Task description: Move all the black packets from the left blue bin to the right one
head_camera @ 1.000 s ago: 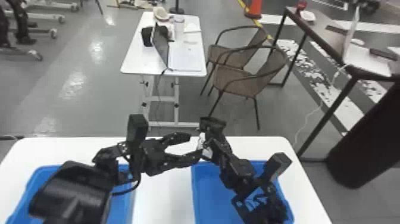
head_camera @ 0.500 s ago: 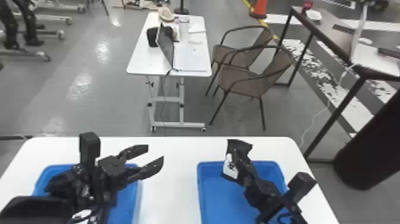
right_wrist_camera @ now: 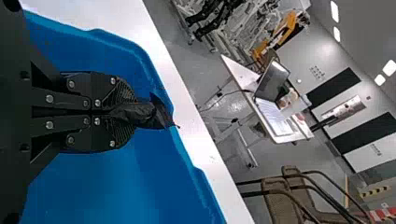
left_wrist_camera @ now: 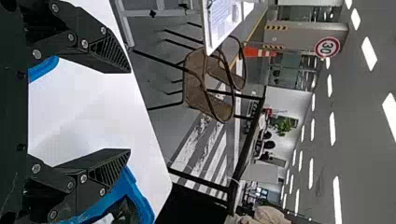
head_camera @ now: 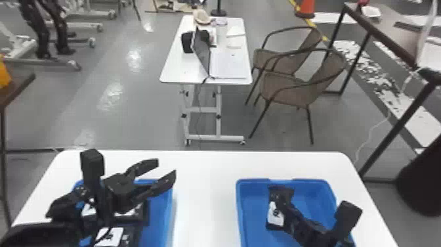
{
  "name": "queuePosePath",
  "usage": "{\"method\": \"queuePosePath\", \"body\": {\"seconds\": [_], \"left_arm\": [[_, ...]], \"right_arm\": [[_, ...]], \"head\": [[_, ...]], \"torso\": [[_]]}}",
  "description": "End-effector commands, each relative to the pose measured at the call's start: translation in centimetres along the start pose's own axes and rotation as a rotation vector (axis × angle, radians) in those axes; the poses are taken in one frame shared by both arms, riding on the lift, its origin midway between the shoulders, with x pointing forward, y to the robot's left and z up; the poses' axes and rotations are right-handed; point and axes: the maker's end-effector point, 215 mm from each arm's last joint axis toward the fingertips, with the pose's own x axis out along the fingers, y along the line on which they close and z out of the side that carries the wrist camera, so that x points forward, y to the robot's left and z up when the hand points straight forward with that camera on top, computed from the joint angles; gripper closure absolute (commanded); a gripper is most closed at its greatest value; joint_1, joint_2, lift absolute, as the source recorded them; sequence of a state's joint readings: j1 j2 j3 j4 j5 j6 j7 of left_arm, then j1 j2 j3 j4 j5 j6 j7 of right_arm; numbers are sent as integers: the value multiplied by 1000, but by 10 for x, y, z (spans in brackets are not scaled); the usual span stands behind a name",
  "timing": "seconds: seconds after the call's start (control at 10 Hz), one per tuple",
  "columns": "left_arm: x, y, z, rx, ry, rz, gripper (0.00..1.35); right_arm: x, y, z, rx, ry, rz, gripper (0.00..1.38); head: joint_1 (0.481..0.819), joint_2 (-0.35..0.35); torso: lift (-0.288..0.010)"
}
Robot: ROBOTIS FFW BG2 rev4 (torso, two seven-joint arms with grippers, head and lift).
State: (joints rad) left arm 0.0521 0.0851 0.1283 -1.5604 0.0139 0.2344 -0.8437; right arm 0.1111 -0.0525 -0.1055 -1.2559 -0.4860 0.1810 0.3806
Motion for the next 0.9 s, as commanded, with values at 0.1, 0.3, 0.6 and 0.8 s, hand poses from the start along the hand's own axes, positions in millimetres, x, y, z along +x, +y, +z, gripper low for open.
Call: {"method": "queuePosePath", "body": {"seconds": [0.1,0.3,0.6,0.8], "left_arm": [[0,-2,4,-2,-12,-5,458],[-13,8,6,21,0,29,456],[-78,50,-25,49,73,185,460],[-116,75,-55,111,230,200,461]], "right_arm": [[0,-46,14,-11,-8,-86,410],[-19,-65,54,-77,-115,-188,62],[-79,-30,153,-209,-436,-204,254],[-94,12,182,-207,-516,-130,252]], "head": [[695,-61],[695,-108],[695,-129],[695,-89]], "torso": [[0],[0],[0],[0]]}}
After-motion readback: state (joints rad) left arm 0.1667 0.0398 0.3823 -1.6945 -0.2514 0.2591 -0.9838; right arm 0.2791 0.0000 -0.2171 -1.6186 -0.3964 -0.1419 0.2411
